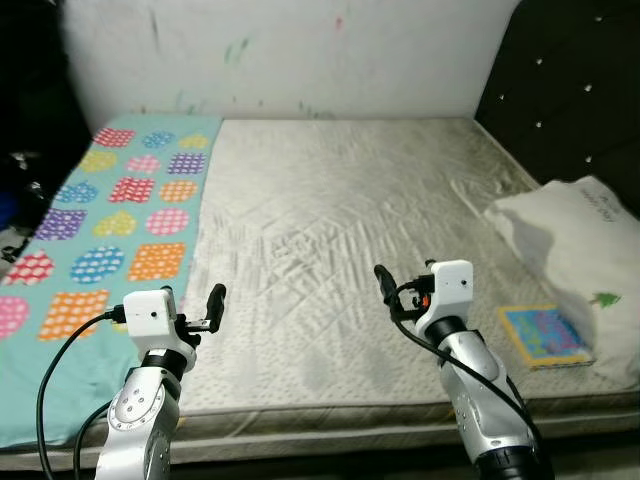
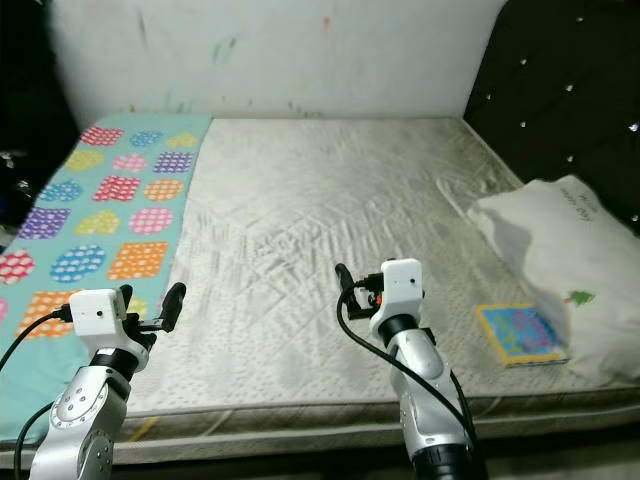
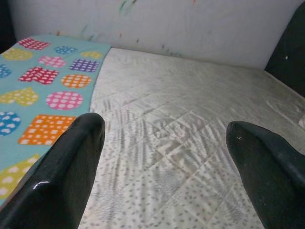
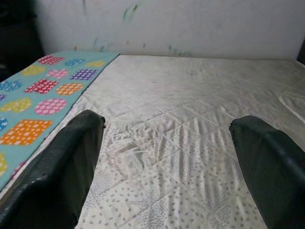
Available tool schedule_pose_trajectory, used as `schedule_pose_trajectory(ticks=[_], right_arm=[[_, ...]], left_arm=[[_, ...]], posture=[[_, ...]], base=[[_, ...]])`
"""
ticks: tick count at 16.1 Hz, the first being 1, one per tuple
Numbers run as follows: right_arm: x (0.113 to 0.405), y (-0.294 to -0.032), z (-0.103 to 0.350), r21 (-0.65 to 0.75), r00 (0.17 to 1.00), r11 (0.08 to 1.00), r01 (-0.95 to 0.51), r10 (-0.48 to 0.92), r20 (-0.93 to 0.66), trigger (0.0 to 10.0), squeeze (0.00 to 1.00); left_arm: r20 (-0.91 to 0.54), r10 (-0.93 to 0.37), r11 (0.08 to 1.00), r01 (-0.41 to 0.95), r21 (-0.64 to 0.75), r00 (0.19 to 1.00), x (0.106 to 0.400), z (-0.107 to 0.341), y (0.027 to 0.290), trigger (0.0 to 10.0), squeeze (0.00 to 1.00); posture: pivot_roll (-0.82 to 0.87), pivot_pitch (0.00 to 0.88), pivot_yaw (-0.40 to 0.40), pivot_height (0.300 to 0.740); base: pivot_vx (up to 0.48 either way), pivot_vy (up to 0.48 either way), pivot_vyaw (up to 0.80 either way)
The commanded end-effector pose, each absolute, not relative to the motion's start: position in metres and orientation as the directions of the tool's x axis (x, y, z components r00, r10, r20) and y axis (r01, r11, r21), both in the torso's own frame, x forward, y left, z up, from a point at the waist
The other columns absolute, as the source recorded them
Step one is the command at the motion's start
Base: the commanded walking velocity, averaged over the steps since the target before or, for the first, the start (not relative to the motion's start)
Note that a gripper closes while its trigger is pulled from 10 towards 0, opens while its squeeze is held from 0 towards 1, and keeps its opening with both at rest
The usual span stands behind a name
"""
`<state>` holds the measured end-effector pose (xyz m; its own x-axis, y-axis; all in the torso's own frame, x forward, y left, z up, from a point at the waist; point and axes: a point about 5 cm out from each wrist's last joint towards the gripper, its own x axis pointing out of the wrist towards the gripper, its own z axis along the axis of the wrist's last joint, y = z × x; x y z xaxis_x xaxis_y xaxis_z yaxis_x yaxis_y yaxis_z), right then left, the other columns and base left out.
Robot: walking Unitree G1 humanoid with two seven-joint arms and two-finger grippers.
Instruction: Clean up the room
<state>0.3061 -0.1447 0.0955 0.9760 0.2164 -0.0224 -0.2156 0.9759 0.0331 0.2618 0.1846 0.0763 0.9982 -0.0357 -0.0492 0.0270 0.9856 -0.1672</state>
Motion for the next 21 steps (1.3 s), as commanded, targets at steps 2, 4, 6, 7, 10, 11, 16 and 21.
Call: schedule_pose_trajectory(ticks=[2, 4, 6, 7, 10, 11, 16, 21], right_arm=[[0.3042, -0.1556, 0.0935, 0.028, 0.982, 0.982, -0.186, 0.187, -0.032, 10.0, 0.00], [0.3047, -0.1561, 0.0937, 0.030, 0.982, 0.982, -0.185, 0.185, -0.029, 10.0, 0.00], [0.3041, -0.1561, 0.0932, 0.030, 0.982, 0.982, -0.185, 0.185, -0.030, 10.0, 0.00], [0.3037, -0.1561, 0.0927, 0.031, 0.982, 0.982, -0.185, 0.186, -0.032, 10.0, 0.00], [0.3032, -0.1561, 0.0911, 0.043, 0.981, 0.982, -0.186, 0.188, -0.040, 10.0, 0.00], [0.3031, -0.1560, 0.0908, 0.046, 0.981, 0.981, -0.187, 0.189, -0.041, 10.0, 0.00], [0.3031, -0.1564, 0.0916, 0.041, 0.981, 0.981, -0.190, 0.191, -0.039, 10.0, 0.00], [0.3025, -0.1570, 0.0899, 0.037, 0.981, 0.982, -0.187, 0.189, -0.045, 10.0, 0.00]], left_arm=[[-0.054, -0.055, 0.984, 0.045, -0.171, 0.997, 0.2626, 0.0757, 0.1770, 10.0, 0.00], [-0.057, -0.059, 0.984, 0.048, -0.173, 0.997, 0.2629, 0.0750, 0.1751, 10.0, 0.00], [-0.057, -0.060, 0.983, 0.049, -0.175, 0.997, 0.2633, 0.0750, 0.1751, 10.0, 0.00], [-0.056, -0.060, 0.983, 0.049, -0.175, 0.997, 0.2634, 0.0752, 0.1752, 10.0, 0.00], [-0.019, -0.076, 0.978, 0.071, -0.196, 0.997, 0.2624, 0.0786, 0.1753, 10.0, 0.00], [-0.024, -0.091, 0.976, 0.084, -0.203, 0.996, 0.2622, 0.0784, 0.1745, 10.0, 0.00], [-0.001, -0.113, 0.967, 0.110, -0.228, 0.994, 0.2624, 0.0816, 0.1725, 10.0, 0.00], [-0.002, -0.120, 0.965, 0.116, -0.234, 0.993, 0.2623, 0.0817, 0.1727, 10.0, 0.00]], posture=[[0.00, 0.000, -0.004, 0.740], [0.00, 0.000, -0.003, 0.740], [0.00, 0.000, -0.001, 0.740], [0.00, 0.000, -0.001, 0.740], [0.00, 0.000, -0.001, 0.740], [0.00, 0.000, -0.001, 0.740], [-0.01, 0.000, -0.001, 0.740], [-0.01, 0.000, 0.001, 0.740]], base=[[0.000, 0.480, 0.00], [0.000, 0.480, 0.00], [0.000, 0.480, 0.00], [0.000, 0.480, 0.00], [0.000, 0.087, 0.00], [0.000, 0.000, 0.00], [0.000, 0.000, 0.00], [0.285, 0.000, 0.00]])
